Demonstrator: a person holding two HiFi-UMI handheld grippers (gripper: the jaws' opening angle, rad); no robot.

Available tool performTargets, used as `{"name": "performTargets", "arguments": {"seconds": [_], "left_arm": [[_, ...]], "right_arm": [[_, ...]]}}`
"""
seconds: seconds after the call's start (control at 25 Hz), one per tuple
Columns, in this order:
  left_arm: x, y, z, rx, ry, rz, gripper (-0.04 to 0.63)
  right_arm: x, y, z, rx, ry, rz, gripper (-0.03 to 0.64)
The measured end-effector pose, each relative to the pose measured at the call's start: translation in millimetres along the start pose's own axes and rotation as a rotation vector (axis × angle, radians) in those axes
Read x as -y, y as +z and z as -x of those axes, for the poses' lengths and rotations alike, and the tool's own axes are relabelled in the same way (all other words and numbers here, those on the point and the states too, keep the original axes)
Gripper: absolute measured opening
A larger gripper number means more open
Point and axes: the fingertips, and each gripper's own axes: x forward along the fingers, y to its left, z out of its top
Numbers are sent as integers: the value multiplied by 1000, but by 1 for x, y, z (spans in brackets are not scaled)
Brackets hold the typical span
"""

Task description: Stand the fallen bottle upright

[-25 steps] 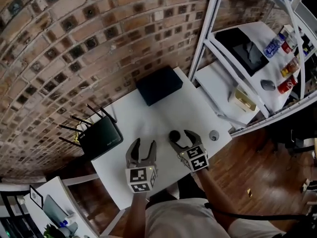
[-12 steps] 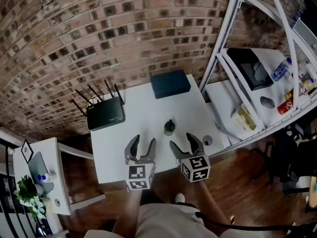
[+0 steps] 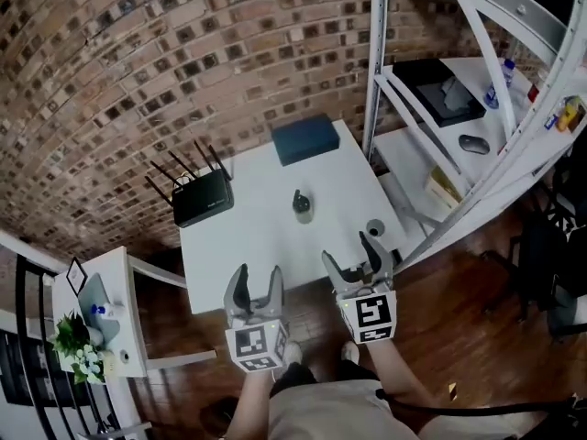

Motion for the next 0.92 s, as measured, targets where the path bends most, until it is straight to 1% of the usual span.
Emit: {"name": "performTargets", "arguments": {"seconds": [0.12,0.2,0.32,0.48,0.6,0.76,0.92], "left_arm": [[2,28,5,61,-22,-21,272],[1,36,12,80,-37,-29,275],[-11,43,20,105,-38,-35,275],[-31,43,33,114,-26,2,273],[-40,43,40,122,-21,2,274],[-49,42,53,125,-23,21,273],[-56,46,64,140,-21,14,274]], "right_arm": [[-6,33,9,61,-27,32,308],[-15,38,16,67,-38,30,308],[-31,44,22,69,-54,28,308],[-50,49,26,62,-65,30,308],[-55,51,27,54,-71,17,308],[-67,52,29,38,-70,10,308],[-81,52,32,29,-64,3,308]]}}
